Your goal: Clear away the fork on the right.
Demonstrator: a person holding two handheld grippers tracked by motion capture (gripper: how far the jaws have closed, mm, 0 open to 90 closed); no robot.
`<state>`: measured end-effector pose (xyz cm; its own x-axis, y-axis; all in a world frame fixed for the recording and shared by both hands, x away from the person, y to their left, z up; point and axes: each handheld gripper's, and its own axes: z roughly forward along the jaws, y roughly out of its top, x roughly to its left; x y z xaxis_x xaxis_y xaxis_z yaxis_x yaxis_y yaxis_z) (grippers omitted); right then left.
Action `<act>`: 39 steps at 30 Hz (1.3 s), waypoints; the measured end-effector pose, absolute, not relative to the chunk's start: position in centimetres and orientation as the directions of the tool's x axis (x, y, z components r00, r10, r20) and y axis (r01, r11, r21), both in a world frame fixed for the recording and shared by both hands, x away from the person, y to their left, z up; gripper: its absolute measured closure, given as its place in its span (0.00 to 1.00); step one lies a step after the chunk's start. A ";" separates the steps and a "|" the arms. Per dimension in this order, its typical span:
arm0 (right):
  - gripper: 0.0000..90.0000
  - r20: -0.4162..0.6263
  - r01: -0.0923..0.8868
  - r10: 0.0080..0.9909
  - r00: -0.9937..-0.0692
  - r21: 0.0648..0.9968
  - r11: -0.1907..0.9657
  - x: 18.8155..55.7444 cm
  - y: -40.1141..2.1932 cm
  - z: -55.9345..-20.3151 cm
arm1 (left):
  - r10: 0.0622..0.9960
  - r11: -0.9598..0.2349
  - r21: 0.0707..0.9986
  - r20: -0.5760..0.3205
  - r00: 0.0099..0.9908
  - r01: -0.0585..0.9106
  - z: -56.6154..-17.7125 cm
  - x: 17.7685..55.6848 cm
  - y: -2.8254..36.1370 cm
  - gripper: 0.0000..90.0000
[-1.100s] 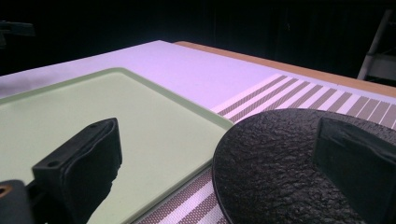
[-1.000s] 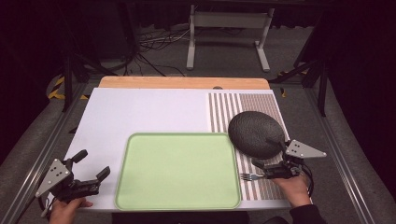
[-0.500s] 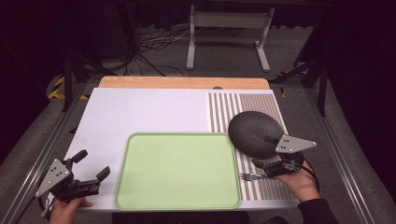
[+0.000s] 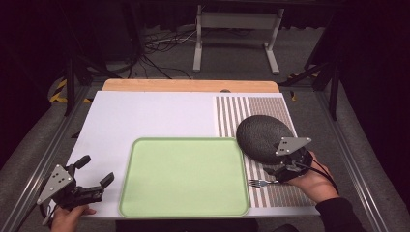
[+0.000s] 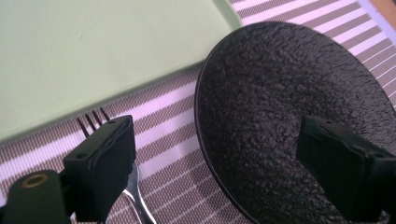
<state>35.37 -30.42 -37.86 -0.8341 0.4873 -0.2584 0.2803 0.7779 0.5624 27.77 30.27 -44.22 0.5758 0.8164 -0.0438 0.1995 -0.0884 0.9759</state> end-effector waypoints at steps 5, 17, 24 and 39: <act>0.12 -0.259 0.278 0.448 -0.856 0.500 0.820 35.6 -30.2 -37.8 | 0.817 -0.089 0.976 -0.042 0.575 0.197 -44.2 27.8 30.2 0.00; 0.12 -0.232 0.287 0.393 -0.890 0.385 0.877 35.9 -30.1 -37.9 | 0.817 -0.091 0.976 -0.041 0.575 0.198 -44.2 27.7 30.2 0.00; 0.12 -0.217 0.287 0.375 -0.901 0.347 0.893 35.8 -30.0 -38.2 | 0.816 -0.093 0.975 -0.041 0.576 0.200 -44.3 27.8 30.2 0.00; 0.28 -0.103 0.255 0.297 -0.949 0.298 0.920 35.4 -30.0 -39.7 | 0.816 -0.092 0.976 -0.041 0.577 0.199 -44.3 27.8 30.1 0.00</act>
